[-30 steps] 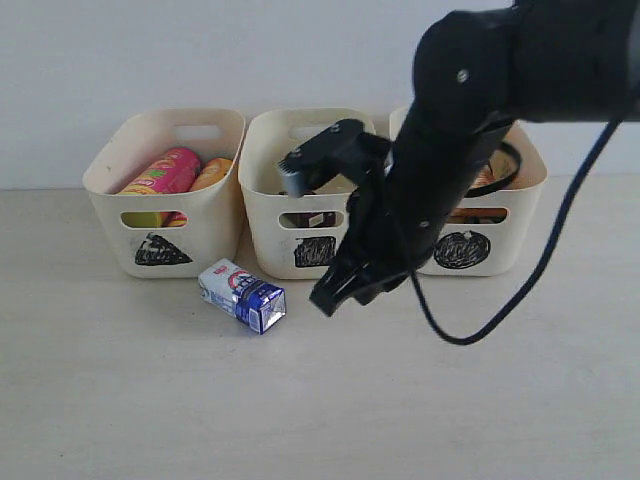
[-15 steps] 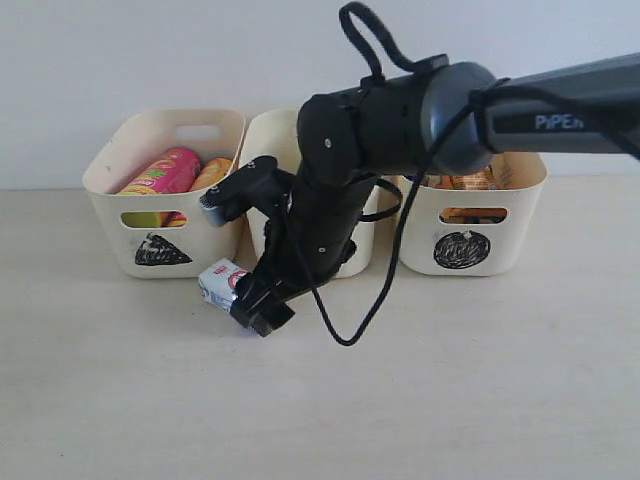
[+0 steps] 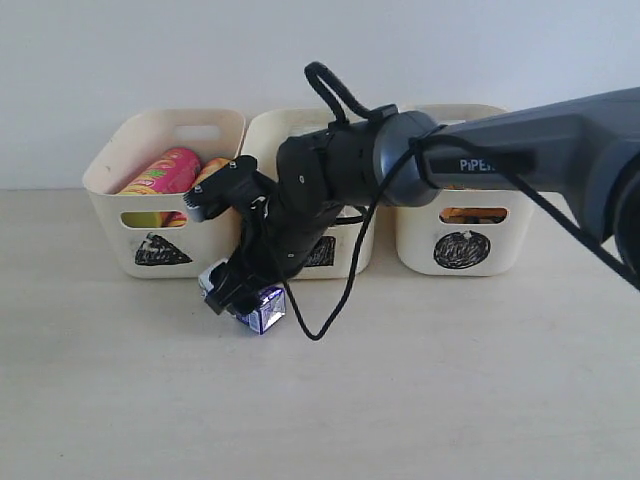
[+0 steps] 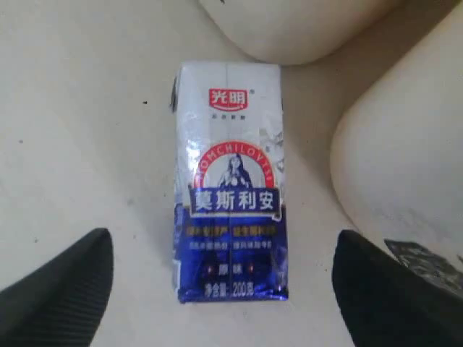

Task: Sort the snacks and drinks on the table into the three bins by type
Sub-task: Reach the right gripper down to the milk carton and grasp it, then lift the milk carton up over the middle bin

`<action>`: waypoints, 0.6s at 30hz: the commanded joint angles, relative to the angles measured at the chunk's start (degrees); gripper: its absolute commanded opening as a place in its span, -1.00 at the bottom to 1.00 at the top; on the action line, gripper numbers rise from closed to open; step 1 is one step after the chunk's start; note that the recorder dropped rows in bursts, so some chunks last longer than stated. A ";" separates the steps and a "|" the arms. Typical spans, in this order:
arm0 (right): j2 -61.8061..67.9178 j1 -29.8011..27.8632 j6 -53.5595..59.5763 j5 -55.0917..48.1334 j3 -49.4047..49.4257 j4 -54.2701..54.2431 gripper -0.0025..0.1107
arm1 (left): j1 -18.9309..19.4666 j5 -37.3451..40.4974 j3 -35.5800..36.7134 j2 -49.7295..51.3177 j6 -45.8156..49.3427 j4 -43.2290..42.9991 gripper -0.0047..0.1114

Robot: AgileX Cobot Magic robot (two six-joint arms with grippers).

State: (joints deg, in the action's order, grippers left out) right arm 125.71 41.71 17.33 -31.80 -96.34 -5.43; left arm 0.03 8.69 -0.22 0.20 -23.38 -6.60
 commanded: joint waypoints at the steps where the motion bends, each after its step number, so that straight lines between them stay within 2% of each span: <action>1: 1.66 0.05 -0.22 3.26 -0.35 0.00 0.36 | 0.35 -0.81 0.22 -0.20 0.10 0.39 -0.85; 15: 5.55 0.05 -0.22 5.04 -0.35 -1.35 0.33 | 0.35 -0.81 0.22 -0.20 0.10 0.39 -0.85; 16: 5.29 0.05 -0.22 5.04 -0.35 -1.52 0.28 | 0.35 -0.81 0.22 -0.20 0.10 0.39 -0.85; 18: 4.59 0.05 -0.44 3.91 -0.35 -1.52 -0.08 | 0.35 -0.81 0.22 -0.20 0.10 0.39 -0.85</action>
State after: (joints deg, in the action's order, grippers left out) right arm 131.46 41.71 17.33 -27.27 -96.43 -6.71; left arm 0.03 8.69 -0.22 0.20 -23.38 -6.47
